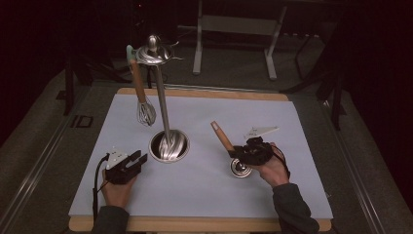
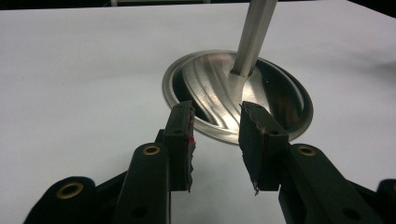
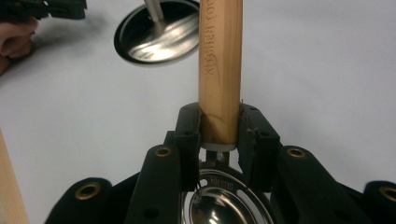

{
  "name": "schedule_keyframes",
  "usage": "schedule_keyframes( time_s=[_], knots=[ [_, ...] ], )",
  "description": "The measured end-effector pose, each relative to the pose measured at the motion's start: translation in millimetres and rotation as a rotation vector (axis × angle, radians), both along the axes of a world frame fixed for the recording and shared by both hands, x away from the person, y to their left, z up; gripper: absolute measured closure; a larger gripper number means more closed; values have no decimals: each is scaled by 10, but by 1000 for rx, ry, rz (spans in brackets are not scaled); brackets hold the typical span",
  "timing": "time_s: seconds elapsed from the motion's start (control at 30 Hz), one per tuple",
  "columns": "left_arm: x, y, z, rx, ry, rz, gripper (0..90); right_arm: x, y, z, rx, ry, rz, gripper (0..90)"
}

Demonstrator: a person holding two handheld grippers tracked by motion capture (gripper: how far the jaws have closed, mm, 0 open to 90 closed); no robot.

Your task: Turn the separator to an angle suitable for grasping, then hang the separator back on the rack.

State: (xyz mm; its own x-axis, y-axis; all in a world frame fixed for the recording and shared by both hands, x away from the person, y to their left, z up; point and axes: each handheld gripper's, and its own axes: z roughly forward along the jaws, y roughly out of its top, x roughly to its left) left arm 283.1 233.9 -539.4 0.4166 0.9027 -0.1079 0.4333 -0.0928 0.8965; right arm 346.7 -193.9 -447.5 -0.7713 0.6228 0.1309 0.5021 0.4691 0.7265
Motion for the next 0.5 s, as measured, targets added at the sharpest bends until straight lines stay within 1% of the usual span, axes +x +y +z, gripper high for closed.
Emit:
schedule_keyframes(
  time_s=[0.5],
  knots=[
    [1, -1, 0, 1, 1, -1, 659, -30, 189, 106, 30, -56, 37, 709]
  ],
)
